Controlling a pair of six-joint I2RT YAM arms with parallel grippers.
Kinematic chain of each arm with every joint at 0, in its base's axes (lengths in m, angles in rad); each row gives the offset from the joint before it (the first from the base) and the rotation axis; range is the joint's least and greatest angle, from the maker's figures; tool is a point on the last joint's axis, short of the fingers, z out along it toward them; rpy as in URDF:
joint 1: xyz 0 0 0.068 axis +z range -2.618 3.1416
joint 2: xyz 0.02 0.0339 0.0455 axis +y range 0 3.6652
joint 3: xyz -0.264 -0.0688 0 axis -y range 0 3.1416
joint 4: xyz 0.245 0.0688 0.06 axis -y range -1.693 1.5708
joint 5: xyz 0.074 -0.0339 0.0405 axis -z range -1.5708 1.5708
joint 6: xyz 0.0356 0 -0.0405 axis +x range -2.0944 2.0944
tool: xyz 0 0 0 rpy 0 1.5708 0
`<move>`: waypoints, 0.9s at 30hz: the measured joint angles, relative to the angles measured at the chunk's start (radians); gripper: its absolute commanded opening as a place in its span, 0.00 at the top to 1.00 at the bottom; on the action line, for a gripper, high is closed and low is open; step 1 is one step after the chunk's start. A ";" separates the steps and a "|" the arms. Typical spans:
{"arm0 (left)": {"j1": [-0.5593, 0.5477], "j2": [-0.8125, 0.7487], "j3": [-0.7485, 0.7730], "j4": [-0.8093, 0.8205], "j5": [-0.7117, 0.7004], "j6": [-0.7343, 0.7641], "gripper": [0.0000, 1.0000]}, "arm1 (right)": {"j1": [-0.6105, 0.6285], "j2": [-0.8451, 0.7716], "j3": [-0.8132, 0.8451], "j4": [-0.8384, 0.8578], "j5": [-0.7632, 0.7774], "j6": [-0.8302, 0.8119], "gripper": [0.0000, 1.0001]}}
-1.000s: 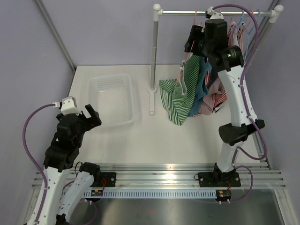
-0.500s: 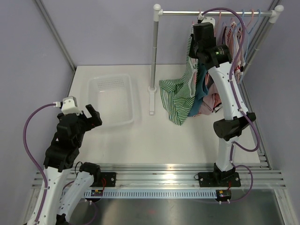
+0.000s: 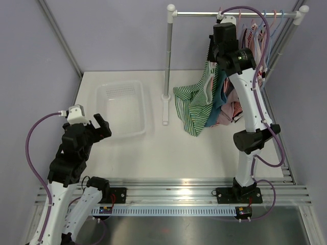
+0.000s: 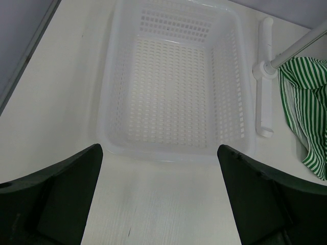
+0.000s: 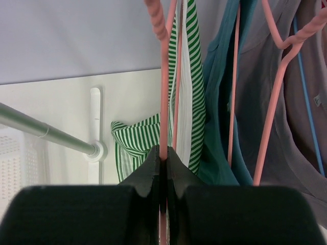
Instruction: Remove the tank top from the hanger
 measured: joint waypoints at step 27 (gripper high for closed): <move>-0.570 0.512 0.567 0.107 0.018 -0.015 0.01 | 0.000 -0.756 -0.631 -0.058 -0.491 0.048 1.00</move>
